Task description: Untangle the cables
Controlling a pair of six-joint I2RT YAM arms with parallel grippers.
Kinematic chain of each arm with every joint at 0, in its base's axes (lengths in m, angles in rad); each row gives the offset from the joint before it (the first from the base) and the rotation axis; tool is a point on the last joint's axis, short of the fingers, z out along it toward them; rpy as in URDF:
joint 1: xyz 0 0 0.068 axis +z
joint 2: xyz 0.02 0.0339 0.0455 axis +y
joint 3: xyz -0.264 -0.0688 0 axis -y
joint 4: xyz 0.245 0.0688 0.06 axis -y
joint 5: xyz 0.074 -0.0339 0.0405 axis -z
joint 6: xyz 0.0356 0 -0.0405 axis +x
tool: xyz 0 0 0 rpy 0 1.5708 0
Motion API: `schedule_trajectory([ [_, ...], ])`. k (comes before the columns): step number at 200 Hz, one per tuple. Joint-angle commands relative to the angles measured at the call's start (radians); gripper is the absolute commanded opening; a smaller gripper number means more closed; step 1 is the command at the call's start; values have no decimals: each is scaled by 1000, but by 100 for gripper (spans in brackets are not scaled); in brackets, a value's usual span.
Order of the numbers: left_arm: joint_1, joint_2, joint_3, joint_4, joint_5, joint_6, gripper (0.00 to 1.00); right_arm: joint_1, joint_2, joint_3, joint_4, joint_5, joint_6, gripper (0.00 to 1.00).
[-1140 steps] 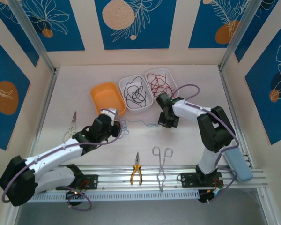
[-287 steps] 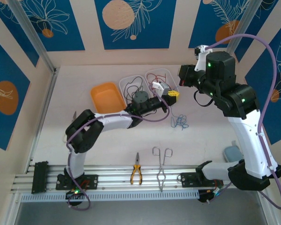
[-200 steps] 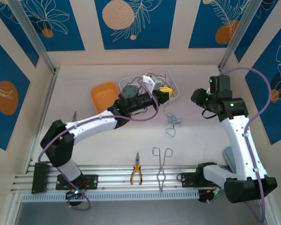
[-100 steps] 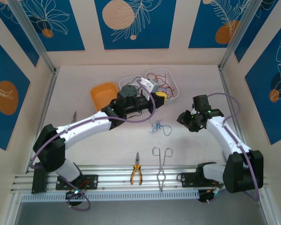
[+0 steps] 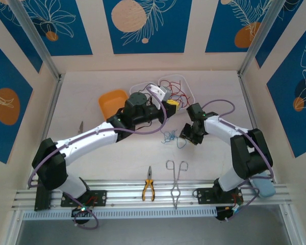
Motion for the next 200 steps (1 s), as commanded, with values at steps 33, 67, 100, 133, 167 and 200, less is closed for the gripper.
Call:
schedule_trajectory([
  [33,16,-57,-17,-20,-26,27,0,38,92,62,-74,81,26,38],
  [67,33,-84,5,-62,-31,22,0,47,129,61,-88,83,28,33],
  [100,57,-133,70,-166,-41,72,0,50,149,62,-109,93,26,27],
  [133,66,-197,208,-352,-134,217,0,52,173,80,-149,120,25,20],
  [167,74,-268,301,-440,-213,319,0,53,202,103,-187,143,30,12],
  [200,92,-317,351,-468,-326,412,0,55,221,120,-204,146,23,0],
])
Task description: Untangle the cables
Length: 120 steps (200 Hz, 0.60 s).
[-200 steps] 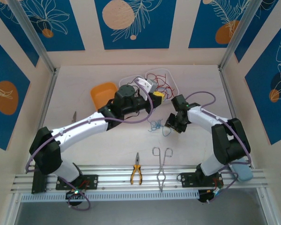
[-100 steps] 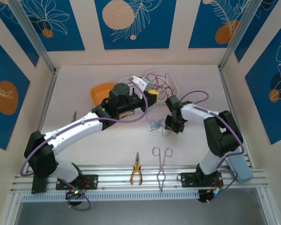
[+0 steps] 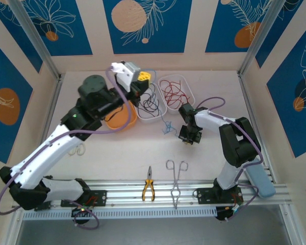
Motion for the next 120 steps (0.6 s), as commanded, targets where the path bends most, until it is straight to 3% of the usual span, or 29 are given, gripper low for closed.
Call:
schedule_trajectory([
  [1,22,-28,47,-66,-120,114,0,7,52,-9,-37,20,6,0],
  [28,60,-32,108,-87,-188,182,0,7,48,-12,-35,20,5,0],
  [83,217,17,256,-142,-171,197,0,-16,16,-25,-37,23,-8,0],
  [120,312,18,301,-160,-185,206,0,-68,-82,-21,-109,106,-23,0],
])
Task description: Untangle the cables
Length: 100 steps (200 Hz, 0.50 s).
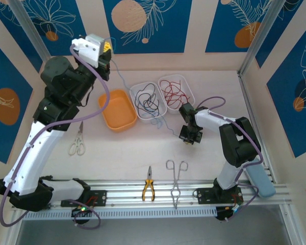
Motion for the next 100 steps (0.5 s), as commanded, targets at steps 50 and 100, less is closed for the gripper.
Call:
schedule_trajectory([
  [50,233,-10,79,-59,-12,-8,0,-233,-227,-67,-111,122,-87,0],
  [100,316,2,41,-71,100,-79,0,-299,-375,-62,-98,74,-140,0],
])
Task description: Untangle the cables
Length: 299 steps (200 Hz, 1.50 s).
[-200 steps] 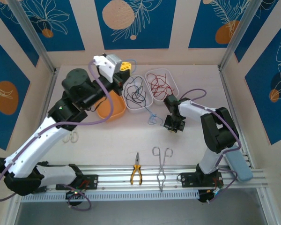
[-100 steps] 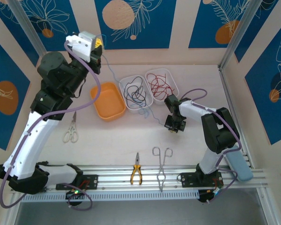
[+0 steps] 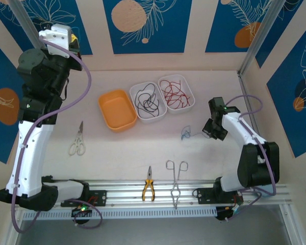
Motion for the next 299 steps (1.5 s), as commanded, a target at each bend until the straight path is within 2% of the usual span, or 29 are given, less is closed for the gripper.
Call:
schedule_trajectory([
  [1,20,4,-8,-8,85,-47,0,-3,-59,-9,-7,-35,-45,0],
  [48,27,60,-38,-52,132,-69,0,38,-136,55,-17,-59,-71,0],
  [108,26,86,-176,-18,175,-147,0,61,-215,137,-44,-73,-98,0],
  [177,26,135,-327,0,169,-268,0,87,-211,169,-59,-66,-107,0],
  [247,25,211,-439,67,272,-432,0,102,-206,170,-52,-63,-102,0],
  [299,25,287,-485,80,297,-500,0,115,-206,177,-53,-61,-101,0],
])
